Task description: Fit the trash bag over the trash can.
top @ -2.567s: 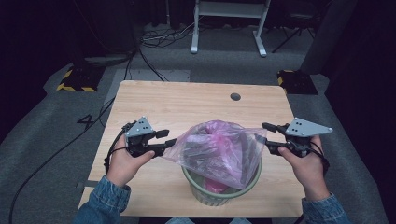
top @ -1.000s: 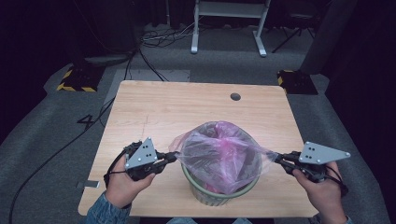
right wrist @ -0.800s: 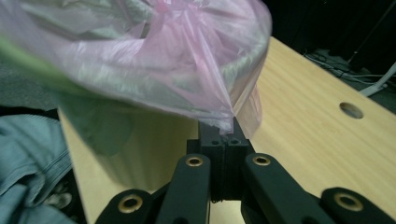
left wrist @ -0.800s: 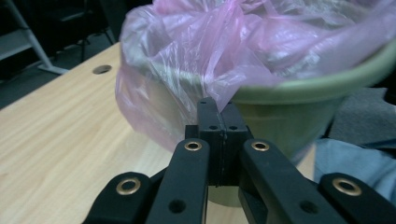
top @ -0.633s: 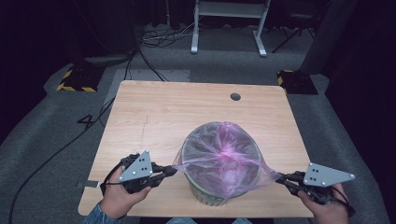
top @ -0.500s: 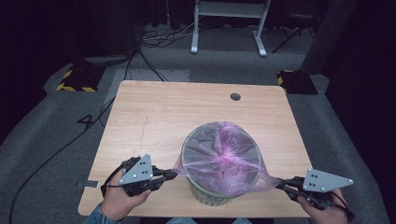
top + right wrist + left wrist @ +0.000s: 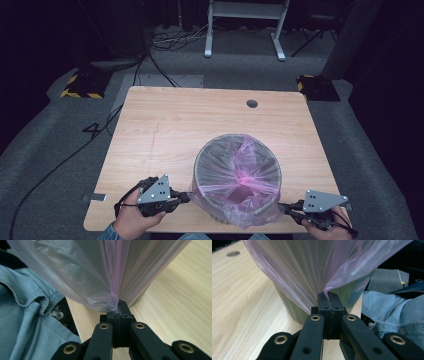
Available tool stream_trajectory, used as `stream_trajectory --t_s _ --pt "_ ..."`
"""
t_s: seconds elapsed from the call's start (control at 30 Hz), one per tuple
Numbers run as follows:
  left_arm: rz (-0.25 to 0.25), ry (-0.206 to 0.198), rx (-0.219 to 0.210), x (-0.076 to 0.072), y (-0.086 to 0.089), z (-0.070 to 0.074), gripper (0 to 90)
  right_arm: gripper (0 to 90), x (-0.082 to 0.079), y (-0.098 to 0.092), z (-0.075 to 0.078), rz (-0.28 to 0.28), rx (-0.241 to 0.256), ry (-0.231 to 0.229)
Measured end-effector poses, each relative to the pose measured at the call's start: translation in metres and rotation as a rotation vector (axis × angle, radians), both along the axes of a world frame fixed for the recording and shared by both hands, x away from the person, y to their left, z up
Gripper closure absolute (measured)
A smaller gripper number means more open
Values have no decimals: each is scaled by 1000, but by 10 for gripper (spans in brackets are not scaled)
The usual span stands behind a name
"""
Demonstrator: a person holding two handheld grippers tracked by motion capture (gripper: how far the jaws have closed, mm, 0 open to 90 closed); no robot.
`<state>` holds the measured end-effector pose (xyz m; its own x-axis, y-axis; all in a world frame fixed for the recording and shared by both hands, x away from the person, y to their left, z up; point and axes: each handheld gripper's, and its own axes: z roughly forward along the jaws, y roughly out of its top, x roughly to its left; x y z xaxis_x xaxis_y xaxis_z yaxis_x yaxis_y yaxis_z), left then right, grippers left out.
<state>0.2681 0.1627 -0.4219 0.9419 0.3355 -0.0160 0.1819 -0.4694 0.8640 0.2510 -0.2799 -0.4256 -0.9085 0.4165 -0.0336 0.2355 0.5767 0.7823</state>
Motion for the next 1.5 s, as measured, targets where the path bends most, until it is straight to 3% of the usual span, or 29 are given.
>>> stream_trajectory --t_s 0.1,0.27,0.43,0.53,0.63,0.73,0.77,0.83,0.97,1.13,1.3,1.4,1.43,1.47,1.5 --pt "10 11 32 3 0 -11 900 900 4 -1 -8 -14 -15 18" --pt "34 55 34 10 2 -26 900 900 9 -8 -25 -49 -40 52" --pt "45 69 53 12 2 -34 900 900 9 -10 -37 -62 -70 77" --pt "63 66 90 11 4 -39 900 900 7 -11 -43 -73 -99 94" --pt "75 87 59 9 11 -41 900 900 3 -15 -47 -83 -96 104" --pt "94 67 37 5 20 -40 867 900 -3 -21 -44 -91 -85 101" --pt "103 62 36 3 22 -39 760 837 -5 -22 -43 -85 -69 110" --pt "118 46 39 -1 26 -36 605 611 -9 -25 -40 -86 -43 93" --pt "133 10 41 -12 32 -26 409 395 -16 -31 -29 -95 6 57" --pt "144 -15 -38 -19 28 -7 310 280 -22 -28 -3 -104 80 -16" --pt "126 -17 -44 -14 1 2 287 225 -21 -6 14 -67 159 -53" --pt "139 -23 -14 -7 -12 -2 286 260 -13 6 13 -96 158 -58" --pt "137 -19 -13 -5 -14 -2 332 456 -9 9 11 -108 148 -55" --pt "125 -10 -20 -3 -17 -3 436 633 -7 10 10 -95 132 -49" --pt "122 -3 -13 0 -18 -4 575 719 -4 11 9 -77 125 -34"
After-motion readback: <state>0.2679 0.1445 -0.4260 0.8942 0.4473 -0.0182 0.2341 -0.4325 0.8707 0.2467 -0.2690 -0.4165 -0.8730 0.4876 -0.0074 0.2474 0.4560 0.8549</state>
